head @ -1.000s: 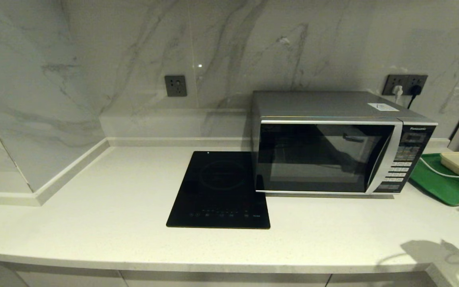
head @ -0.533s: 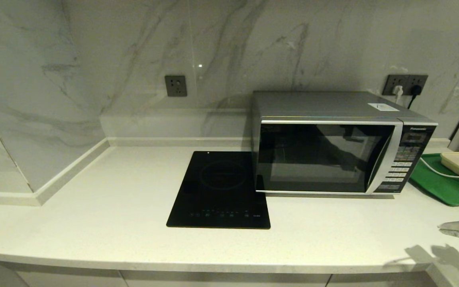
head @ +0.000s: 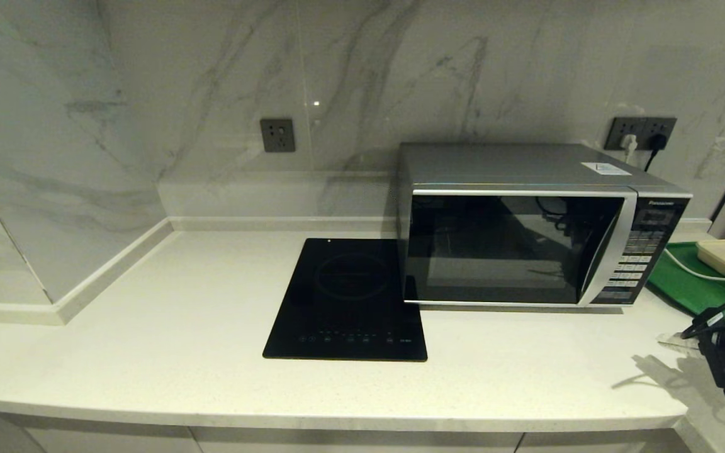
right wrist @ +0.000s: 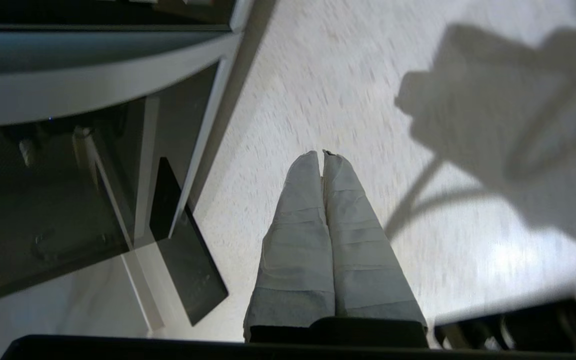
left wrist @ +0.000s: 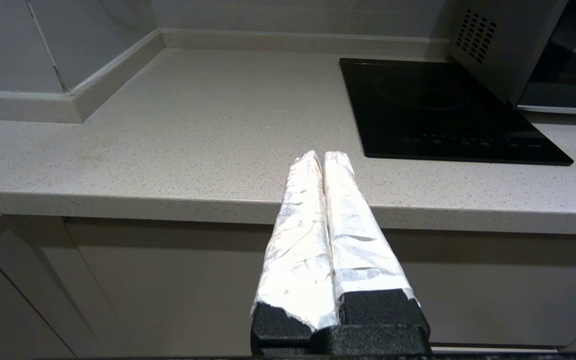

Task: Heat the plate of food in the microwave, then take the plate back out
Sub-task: Open the microwave oven

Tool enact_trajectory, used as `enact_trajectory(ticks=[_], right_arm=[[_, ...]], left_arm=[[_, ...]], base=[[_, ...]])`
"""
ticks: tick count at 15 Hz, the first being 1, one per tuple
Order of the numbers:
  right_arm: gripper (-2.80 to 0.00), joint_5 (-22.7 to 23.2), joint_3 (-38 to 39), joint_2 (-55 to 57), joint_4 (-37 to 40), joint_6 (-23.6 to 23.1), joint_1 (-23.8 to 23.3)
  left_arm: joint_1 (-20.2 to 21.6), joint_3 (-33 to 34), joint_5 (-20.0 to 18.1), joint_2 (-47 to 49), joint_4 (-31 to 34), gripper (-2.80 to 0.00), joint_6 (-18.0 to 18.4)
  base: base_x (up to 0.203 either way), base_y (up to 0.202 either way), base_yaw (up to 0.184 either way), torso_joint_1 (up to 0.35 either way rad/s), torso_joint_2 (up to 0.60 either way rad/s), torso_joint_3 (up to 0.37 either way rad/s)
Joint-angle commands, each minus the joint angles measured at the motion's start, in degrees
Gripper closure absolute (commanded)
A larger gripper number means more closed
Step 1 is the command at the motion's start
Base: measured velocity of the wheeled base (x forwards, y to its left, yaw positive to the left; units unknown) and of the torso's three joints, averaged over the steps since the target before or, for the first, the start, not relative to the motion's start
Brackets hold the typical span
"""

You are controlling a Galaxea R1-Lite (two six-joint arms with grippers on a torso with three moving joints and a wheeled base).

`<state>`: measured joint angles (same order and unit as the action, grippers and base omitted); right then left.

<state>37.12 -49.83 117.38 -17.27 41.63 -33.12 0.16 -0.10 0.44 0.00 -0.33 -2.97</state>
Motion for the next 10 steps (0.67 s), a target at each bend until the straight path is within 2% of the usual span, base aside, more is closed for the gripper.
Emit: enact_trajectory(ticks=[1, 5, 8, 10], right_arm=[[0.00, 4.2, -3.4, 8.1, -3.7, -1.8, -0.7], [0.00, 9.6, -9.0, 12.1, -6.8, -4.1, -0.7], [0.00, 10.6, -14.5, 15.6, -7.0, -4.5, -0.5], [0.00, 12.1, -17.3, 18.0, -7.0, -6.6, -0.4]], left_arm=[[0.0, 0.0, 0.0, 0.0, 0.0, 0.00, 0.0], [0.0, 0.0, 0.0, 0.0, 0.0, 0.00, 0.0], [0.0, 0.0, 0.1, 0.0, 0.0, 0.00, 0.0], [0.0, 0.0, 0.0, 0.0, 0.0, 0.00, -0.1]], base=[[0.000, 0.000, 0.000, 0.000, 0.00, 0.000], [0.000, 0.000, 0.000, 0.000, 0.00, 0.000], [0.000, 0.000, 0.000, 0.000, 0.00, 0.000], [0.000, 0.000, 0.000, 0.000, 0.00, 0.000]])
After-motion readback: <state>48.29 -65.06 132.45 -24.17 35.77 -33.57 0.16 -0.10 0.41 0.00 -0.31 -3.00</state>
